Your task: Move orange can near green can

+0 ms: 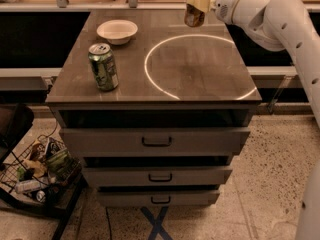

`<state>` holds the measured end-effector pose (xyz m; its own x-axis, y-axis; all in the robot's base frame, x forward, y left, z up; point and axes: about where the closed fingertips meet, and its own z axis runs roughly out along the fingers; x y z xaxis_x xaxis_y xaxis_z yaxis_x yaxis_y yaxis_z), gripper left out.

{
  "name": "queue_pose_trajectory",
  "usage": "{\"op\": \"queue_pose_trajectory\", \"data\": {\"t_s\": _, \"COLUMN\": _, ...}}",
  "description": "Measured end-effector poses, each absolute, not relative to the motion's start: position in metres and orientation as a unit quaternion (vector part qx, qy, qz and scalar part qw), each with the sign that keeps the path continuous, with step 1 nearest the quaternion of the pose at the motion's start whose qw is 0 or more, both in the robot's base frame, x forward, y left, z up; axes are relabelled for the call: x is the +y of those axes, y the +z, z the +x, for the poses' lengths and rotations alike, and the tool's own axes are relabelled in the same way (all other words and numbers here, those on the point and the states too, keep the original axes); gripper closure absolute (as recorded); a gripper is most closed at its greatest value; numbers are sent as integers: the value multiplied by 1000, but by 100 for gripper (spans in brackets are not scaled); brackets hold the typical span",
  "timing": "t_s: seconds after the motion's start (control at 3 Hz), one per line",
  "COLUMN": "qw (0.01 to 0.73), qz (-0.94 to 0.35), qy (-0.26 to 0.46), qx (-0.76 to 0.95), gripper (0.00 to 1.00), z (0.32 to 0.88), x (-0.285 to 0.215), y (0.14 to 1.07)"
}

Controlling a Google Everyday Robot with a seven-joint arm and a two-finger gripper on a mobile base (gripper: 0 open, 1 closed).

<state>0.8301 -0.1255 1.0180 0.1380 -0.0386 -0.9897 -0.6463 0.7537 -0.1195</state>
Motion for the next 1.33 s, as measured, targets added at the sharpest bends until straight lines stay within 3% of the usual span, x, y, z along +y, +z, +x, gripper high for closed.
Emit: {"op": "queue_pose_trajectory", "data": {"t_s": 1.33, "qw": 692, "qz": -325, "qy": 219, "qx": 606, "gripper": 100, "z": 756, "x": -124, "y": 978}}
